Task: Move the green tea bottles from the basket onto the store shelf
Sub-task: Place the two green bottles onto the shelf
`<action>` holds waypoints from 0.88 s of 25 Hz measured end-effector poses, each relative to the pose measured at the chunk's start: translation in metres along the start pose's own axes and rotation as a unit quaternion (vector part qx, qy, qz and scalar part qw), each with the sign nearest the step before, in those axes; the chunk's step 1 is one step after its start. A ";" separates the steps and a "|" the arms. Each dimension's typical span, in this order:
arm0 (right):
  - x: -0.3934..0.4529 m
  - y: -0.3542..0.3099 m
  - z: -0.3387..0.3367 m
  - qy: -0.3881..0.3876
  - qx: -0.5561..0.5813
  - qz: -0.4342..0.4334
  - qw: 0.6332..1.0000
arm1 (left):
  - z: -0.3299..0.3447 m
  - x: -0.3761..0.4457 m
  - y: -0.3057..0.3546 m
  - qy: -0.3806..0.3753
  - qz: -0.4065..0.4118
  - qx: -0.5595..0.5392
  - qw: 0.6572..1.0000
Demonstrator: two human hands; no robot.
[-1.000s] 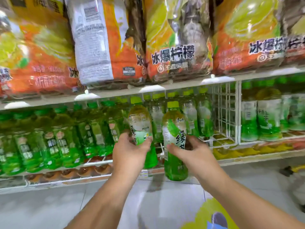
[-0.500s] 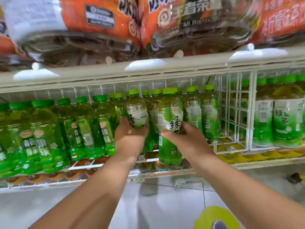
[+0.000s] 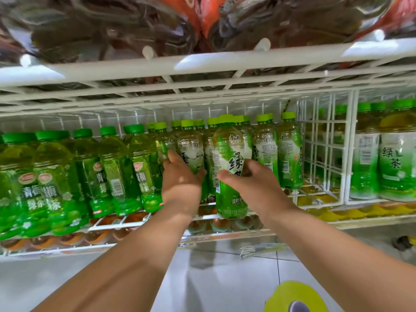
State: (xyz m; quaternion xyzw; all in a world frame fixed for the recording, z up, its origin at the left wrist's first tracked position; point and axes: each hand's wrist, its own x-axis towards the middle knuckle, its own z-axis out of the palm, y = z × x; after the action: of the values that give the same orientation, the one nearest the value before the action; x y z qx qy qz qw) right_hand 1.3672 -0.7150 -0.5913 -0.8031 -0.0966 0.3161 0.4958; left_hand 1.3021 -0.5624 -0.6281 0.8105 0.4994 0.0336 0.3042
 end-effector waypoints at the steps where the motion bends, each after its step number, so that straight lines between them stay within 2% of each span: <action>1: 0.000 -0.001 0.001 0.003 -0.005 -0.001 1.000 | 0.000 0.002 -0.001 0.008 0.007 -0.003 1.000; 6: 0.001 0.001 0.006 0.012 -0.016 0.007 1.000 | -0.005 0.001 -0.003 -0.013 0.078 0.037 0.996; 9: 0.001 0.000 0.008 0.014 -0.017 0.014 1.000 | -0.018 -0.019 -0.028 0.069 0.226 0.090 0.967; 11: 0.000 -0.004 0.011 0.014 -0.016 0.017 1.000 | -0.029 -0.025 -0.050 0.115 0.286 0.159 0.938; 16: -0.005 -0.019 0.020 -0.012 -0.016 0.017 1.000 | -0.055 -0.031 -0.076 0.160 0.314 0.257 0.900; 22: -0.012 -0.026 0.043 -0.030 0.041 -0.008 0.999 | -0.073 -0.038 -0.082 0.166 0.272 0.274 0.907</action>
State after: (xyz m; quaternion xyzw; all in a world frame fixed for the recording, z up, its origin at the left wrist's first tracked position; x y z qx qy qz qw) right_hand 1.3362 -0.6763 -0.5779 -0.7714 -0.1048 0.3401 0.5276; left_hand 1.1917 -0.5344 -0.6023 0.9490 0.2926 0.1108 -0.0385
